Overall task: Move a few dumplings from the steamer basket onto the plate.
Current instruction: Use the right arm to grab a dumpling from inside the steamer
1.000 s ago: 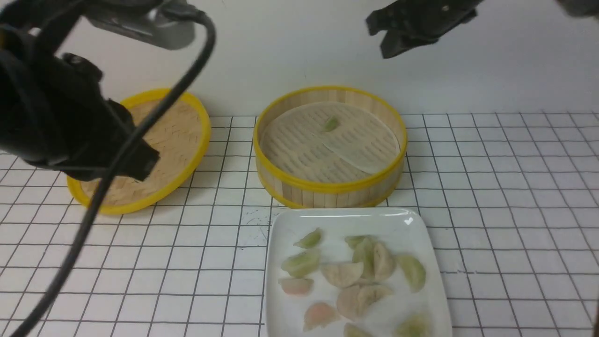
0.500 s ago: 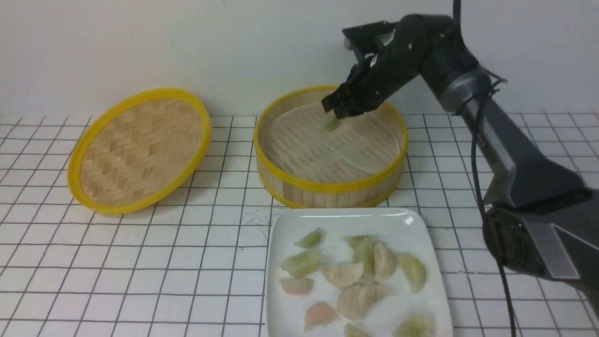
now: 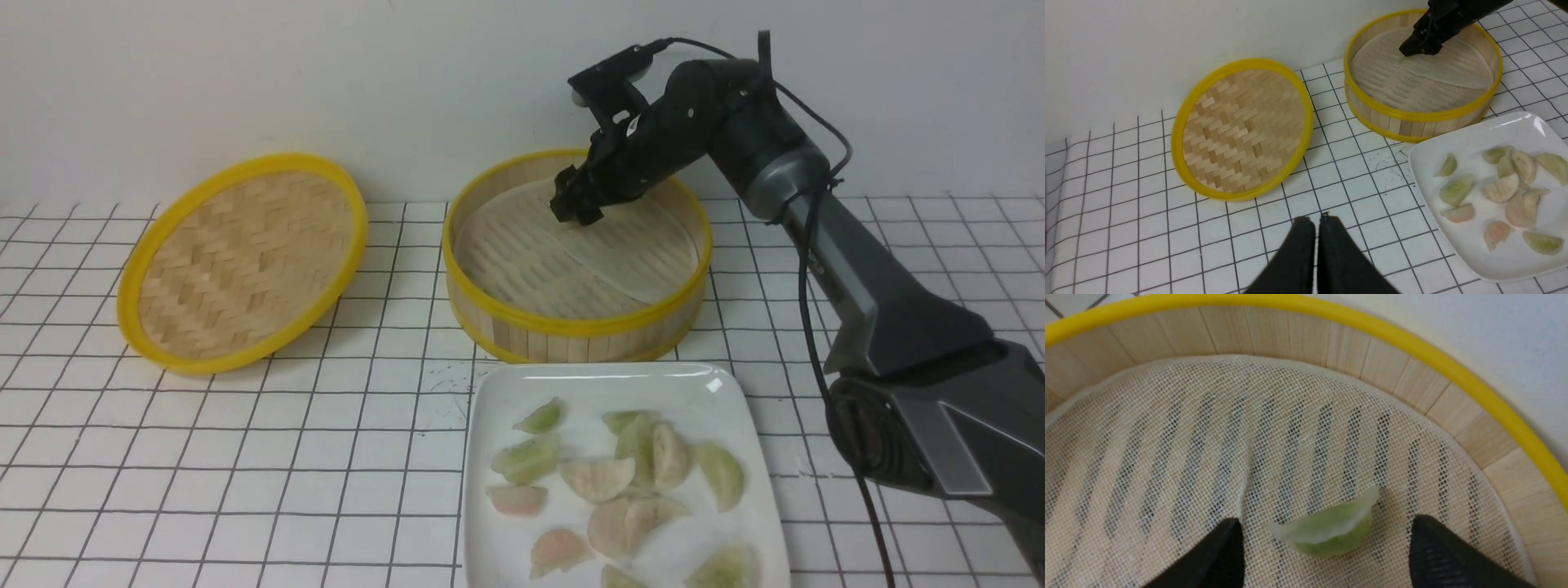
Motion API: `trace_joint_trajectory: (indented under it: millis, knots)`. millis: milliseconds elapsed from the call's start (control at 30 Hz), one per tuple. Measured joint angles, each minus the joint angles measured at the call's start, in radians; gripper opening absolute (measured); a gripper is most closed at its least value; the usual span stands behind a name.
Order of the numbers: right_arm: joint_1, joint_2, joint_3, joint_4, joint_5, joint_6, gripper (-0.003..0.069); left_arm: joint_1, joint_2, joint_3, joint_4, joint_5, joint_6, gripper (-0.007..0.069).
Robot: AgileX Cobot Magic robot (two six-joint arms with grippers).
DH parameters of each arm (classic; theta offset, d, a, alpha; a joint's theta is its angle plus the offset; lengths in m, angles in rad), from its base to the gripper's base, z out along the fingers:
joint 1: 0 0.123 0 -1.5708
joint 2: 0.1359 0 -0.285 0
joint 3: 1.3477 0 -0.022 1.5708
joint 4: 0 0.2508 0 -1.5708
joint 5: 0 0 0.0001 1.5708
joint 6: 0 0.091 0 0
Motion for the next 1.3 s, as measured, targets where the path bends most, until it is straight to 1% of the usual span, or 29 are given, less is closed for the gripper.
trace_joint_trajectory:
  millis: [233,467,600,700,767,867,933,967,1000,1067,1100,1133,1200,1233,1300]
  knots:
    - [-0.003,0.01,0.0,0.038,-0.027,-0.089,0.0496,0.0,0.005,0.0,0.002,0.0,-0.017,-0.0006]
    - [-0.017,0.043,0.0,0.115,-0.052,-0.193,0.0496,0.0,0.005,0.0,0.029,0.0,-0.036,-0.0006]
    - [-0.029,0.053,0.0,0.147,-0.072,-0.225,0.0496,0.0,0.005,0.0,0.03,0.0,-0.053,-0.0006]
    - [-0.032,0.065,0.0,0.148,-0.08,-0.24,0.0496,0.0,0.005,0.0,0.032,0.0,-0.063,-0.0006]
    - [-0.031,0.076,0.0,0.14,-0.088,-0.235,0.0493,0.0,0.005,0.0,0.032,0.0,-0.07,-0.0006]
    - [-0.031,0.08,-0.006,0.119,-0.094,-0.244,0.0443,0.0,0.005,0.0,0.033,0.0,-0.072,-0.0006]
    - [-0.031,0.08,-0.009,0.072,-0.095,-0.228,0.0341,0.0,0.005,0.0,0.033,0.0,-0.073,-0.0006]
    - [-0.03,0.08,-0.01,0.054,-0.096,-0.211,0.0319,0.0,0.005,0.0,0.033,0.0,-0.073,-0.0006]
    - [-0.03,0.08,-0.01,0.044,-0.097,-0.207,0.0313,0.0,0.005,0.0,0.033,0.0,-0.073,-0.0006]
    - [-0.029,0.075,-0.012,-0.02,-0.093,-0.145,0.0316,0.0,0.005,0.0,0.04,0.0,-0.073,-0.0006]
    - [-0.029,0.075,-0.012,-0.026,-0.093,-0.141,0.0316,0.0,0.005,0.0,0.04,0.0,-0.073,-0.0006]
    - [-0.028,0.065,-0.012,-0.069,-0.069,-0.114,0.0316,0.0,0.005,0.0,0.047,0.0,-0.073,-0.0006]
    - [-0.028,0.045,-0.012,-0.112,-0.005,-0.094,0.0316,0.0,0.005,0.0,0.058,0.0,-0.075,-0.0006]
    - [-0.028,0.043,-0.01,-0.114,0.002,-0.091,0.0316,0.0,0.005,0.0,0.058,0.0,-0.075,-0.0006]
    - [-0.032,0.021,-0.007,-0.122,0.078,-0.074,0.0316,0.0,0.005,0.0,0.059,0.0,-0.076,-0.0006]
